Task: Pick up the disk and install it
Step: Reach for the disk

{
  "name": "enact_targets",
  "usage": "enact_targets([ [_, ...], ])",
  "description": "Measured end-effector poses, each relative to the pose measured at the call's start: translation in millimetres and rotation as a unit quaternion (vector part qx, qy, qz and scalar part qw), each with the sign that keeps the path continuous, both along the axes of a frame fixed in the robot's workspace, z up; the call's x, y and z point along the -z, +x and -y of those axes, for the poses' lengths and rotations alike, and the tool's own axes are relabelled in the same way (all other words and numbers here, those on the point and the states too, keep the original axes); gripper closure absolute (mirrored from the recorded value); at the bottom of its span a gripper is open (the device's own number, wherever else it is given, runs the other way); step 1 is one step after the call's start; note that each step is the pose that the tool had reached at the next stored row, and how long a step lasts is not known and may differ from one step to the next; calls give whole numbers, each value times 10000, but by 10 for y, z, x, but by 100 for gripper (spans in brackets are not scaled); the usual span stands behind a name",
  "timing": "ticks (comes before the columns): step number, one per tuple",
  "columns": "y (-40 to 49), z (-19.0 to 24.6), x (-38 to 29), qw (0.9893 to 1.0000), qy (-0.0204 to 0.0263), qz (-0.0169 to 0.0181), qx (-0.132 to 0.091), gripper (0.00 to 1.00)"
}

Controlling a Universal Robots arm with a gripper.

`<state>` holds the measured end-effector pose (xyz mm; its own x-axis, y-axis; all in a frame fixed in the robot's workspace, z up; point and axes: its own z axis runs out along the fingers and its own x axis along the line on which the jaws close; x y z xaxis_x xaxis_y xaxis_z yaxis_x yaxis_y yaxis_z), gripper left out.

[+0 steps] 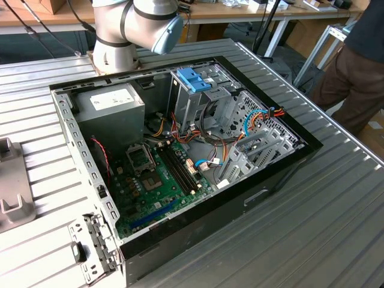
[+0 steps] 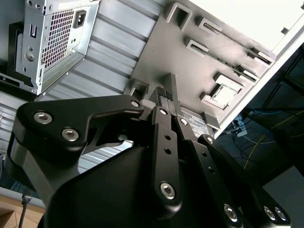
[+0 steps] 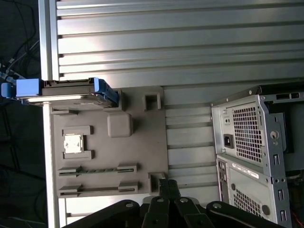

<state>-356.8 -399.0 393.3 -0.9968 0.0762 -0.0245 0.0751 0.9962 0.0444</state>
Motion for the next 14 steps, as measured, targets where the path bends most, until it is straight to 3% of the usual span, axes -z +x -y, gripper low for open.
enact_targets([
  [14, -38, 0, 0, 10000, 0, 0, 0, 90],
])
